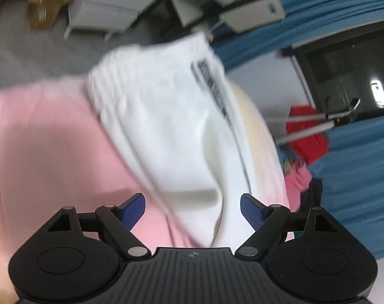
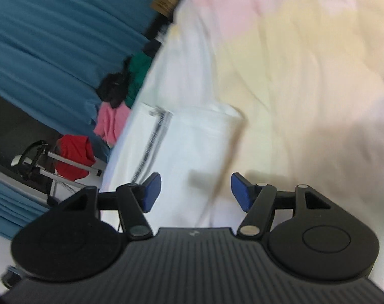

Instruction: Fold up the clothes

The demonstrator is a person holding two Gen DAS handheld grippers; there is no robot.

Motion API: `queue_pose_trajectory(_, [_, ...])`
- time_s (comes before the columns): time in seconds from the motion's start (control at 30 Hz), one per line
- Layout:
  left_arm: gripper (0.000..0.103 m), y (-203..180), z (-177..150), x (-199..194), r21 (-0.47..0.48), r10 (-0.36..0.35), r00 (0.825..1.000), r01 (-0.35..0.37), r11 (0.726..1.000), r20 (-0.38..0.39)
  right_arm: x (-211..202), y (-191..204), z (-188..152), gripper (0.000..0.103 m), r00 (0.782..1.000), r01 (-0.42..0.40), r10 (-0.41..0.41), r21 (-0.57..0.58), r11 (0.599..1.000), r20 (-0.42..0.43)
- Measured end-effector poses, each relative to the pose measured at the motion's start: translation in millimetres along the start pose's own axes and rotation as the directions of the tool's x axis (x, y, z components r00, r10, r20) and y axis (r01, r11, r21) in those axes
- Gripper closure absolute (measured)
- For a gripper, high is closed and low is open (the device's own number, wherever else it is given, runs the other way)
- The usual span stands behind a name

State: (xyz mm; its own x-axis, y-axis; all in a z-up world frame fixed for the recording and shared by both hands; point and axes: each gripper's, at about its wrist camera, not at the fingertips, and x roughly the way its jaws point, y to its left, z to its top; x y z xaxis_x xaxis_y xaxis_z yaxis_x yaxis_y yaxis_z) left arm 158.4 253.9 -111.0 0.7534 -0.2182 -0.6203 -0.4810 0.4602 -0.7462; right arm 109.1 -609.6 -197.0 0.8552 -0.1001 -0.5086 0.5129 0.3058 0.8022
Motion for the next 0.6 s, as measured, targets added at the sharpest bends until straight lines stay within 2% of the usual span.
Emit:
queue_pose_trajectory(0.2, [0.020, 22.3, 7.3, 30.2, -0.095, -0.026, 0.999, 0.029, 0.995, 0.024, 28.5, -11.1, 8.2, 0.039, 0.998, -0.057, 0.057, -0.003, 0.998, -0.022])
queue_pose_trajectory(0.3, [0.021, 21.0, 16.8, 42.4, -0.071, -0.042, 0.995, 0.049, 0.996, 0.091, 45.8, -13.8, 12.5, 0.040, 0.997, -0.076, 0.076, -0.017, 0.997, -0.029])
queue_pose_trajectory(0.4, [0.026, 20.8, 25.2, 53.6, -0.047, -0.044, 0.987, 0.052, 0.998, 0.157, 63.6, -6.4, 17.9, 0.047, 0.997, -0.076, 0.075, -0.089, 0.993, -0.018])
queue_pose_trajectory(0.47, [0.038, 22.5, 29.8, 59.7, -0.052, -0.042, 0.979, 0.053, 0.997, 0.198, 74.4, -1.2, 18.6, 0.052, 0.998, -0.060, 0.063, -0.121, 0.991, 0.018])
queue_pose_trajectory(0.5, [0.051, 23.7, 32.1, 62.2, -0.062, -0.038, 0.976, 0.053, 0.997, 0.215, 77.5, 0.7, 17.5, 0.061, 0.998, -0.048, 0.054, -0.130, 0.990, 0.041])
queue_pose_trajectory(0.53, [0.061, 24.9, 34.5, 64.3, -0.077, -0.031, 0.973, 0.050, 0.996, 0.228, 78.8, 3.0, 16.3, 0.071, 0.997, -0.040, 0.049, -0.139, 0.989, 0.062])
queue_pose_trajectory(0.6, [0.080, 28.3, 38.4, 66.7, -0.108, -0.023, 0.968, 0.051, 0.993, 0.251, 81.0, 7.9, 13.8, 0.082, 0.994, -0.026, 0.043, -0.157, 0.987, 0.102])
